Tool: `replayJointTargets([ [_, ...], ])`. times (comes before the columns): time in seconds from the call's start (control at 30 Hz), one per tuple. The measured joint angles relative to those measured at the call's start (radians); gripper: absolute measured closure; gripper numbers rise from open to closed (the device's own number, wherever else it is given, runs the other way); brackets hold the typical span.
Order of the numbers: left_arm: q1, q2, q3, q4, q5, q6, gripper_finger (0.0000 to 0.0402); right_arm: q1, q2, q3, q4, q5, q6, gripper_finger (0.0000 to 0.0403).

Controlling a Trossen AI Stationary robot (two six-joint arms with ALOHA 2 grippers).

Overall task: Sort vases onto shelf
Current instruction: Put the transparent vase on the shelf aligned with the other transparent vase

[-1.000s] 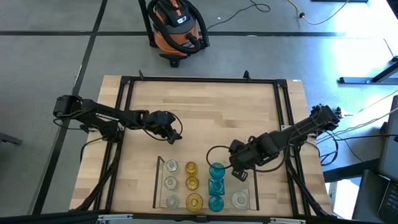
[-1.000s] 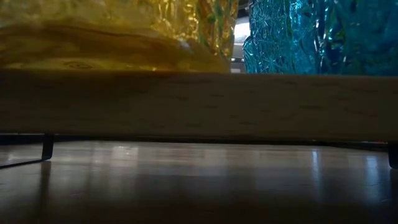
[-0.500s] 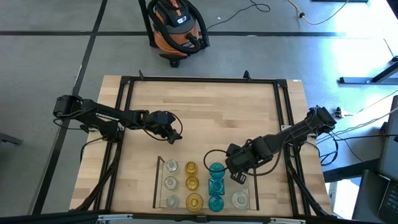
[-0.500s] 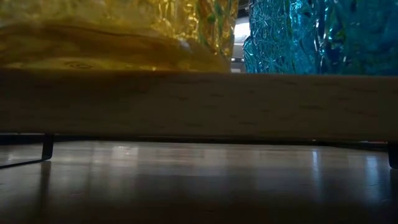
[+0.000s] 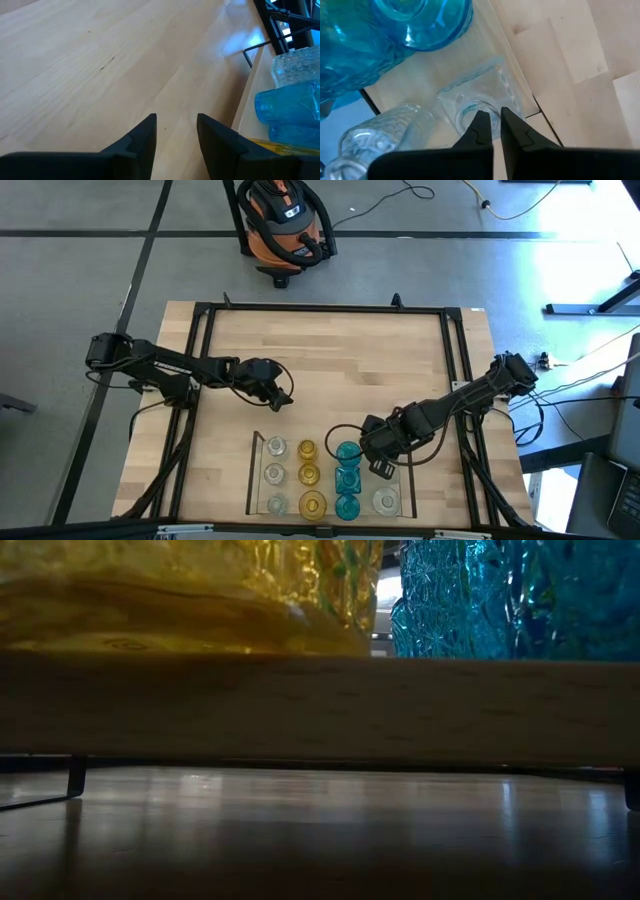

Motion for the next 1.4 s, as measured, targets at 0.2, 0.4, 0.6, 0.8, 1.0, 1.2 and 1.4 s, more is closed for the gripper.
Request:
replayJointTargets([
  [0.2, 0.0, 0.0, 0.0, 0.006, 0.001, -0.001, 0.0269, 0.0, 0.026, 0.0, 0.002, -0.008, -0.019, 0.0403],
  [0.4, 0.0, 0.0, 0.0, 0.008, 0.002, -0.001, 0.0269, 0.0, 0.029, 0.0, -0.008, -0.009, -0.021, 0.0402],
  [0.6, 0.0, 0.0, 0.0, 0.011, 0.002, 0.0, 0.0269, 0.0, 0.029, 0.0, 0.001, -0.008, -0.021, 0.0402],
  [0.8, 0.0, 0.0, 0.0, 0.011, 0.003, 0.0, 0.0269, 0.0, 0.029, 0.0, 0.002, -0.026, -0.021, 0.0397],
  [1.0, 0.0, 0.0, 0.0, 0.01, 0.004, 0.0, 0.0269, 0.0, 0.029, 0.0, -0.002, -0.025, -0.02, 0.0353],
  [1.2, 0.0, 0.0, 0.0, 0.01, 0.004, -0.001, 0.0269, 0.0, 0.029, 0.0, -0.001, -0.007, 0.006, 0.0316],
  [1.4, 0.0, 0.0, 0.0, 0.01, 0.01, -0.001, 0.0269, 0.0, 0.019, 0.002, -0.004, -0.008, 0.011, 0.0311],
])
